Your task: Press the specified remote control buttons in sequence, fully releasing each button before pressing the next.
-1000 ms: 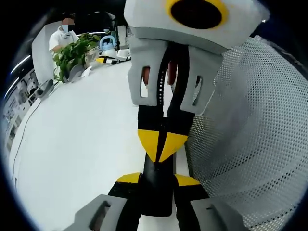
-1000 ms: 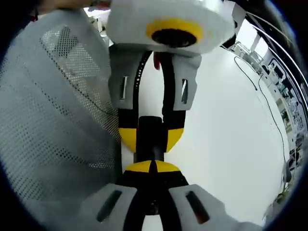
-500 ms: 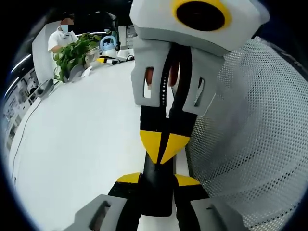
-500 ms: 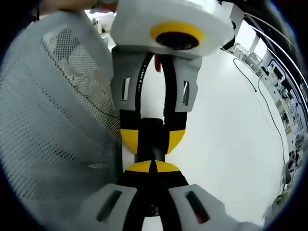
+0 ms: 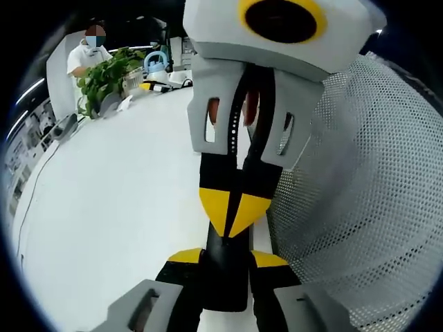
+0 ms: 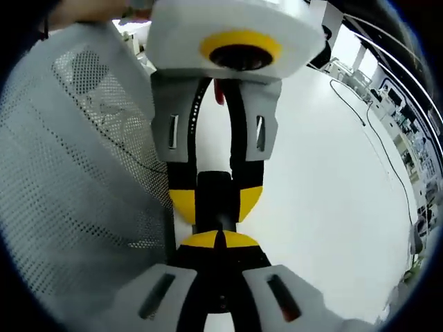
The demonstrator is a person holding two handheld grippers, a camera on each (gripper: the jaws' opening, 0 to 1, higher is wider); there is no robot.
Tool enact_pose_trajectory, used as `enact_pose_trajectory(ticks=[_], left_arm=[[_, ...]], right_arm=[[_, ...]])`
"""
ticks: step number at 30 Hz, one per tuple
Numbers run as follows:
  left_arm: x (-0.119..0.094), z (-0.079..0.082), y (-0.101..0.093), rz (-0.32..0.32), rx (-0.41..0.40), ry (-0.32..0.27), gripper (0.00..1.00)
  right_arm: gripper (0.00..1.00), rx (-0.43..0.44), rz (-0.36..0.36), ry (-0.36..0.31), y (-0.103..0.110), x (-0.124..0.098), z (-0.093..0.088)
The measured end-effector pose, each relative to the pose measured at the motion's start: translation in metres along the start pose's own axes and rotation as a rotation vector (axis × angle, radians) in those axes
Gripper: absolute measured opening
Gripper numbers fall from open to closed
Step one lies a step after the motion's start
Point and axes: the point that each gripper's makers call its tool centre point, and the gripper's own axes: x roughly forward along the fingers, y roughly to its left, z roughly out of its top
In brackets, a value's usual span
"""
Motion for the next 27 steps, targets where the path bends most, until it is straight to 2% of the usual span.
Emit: enact_pose_trajectory(ticks=[10, 15, 21, 27], left_arm=[[0.0001, 0.0, 0.0, -0.001, 0.001, -0.001, 0.26], [-0.0001, 0.0004, -0.0002, 0.0, 0.002, 0.0, 0.26], [0.0002, 0.0003, 0.0002, 0.001, 0.002, 0.009, 0.26], [-0.0003, -0.0004, 0.0029, 0.012, 0.007, 0.011, 0.25]], right_arm=[[0.0, -0.049, 0.013, -0.01, 0.0017, 0.0048, 0.0061], [0.0, -0.062, 0.002, 0.004, 0.0019, 0.0056, 0.0068], [0.0, -0.009, -0.01, 0.006, -0.0014, 0.0063, 0.006], [0.0, -0.008, -0.018, 0.017, -0.0035, 0.0065, 0.0069]])
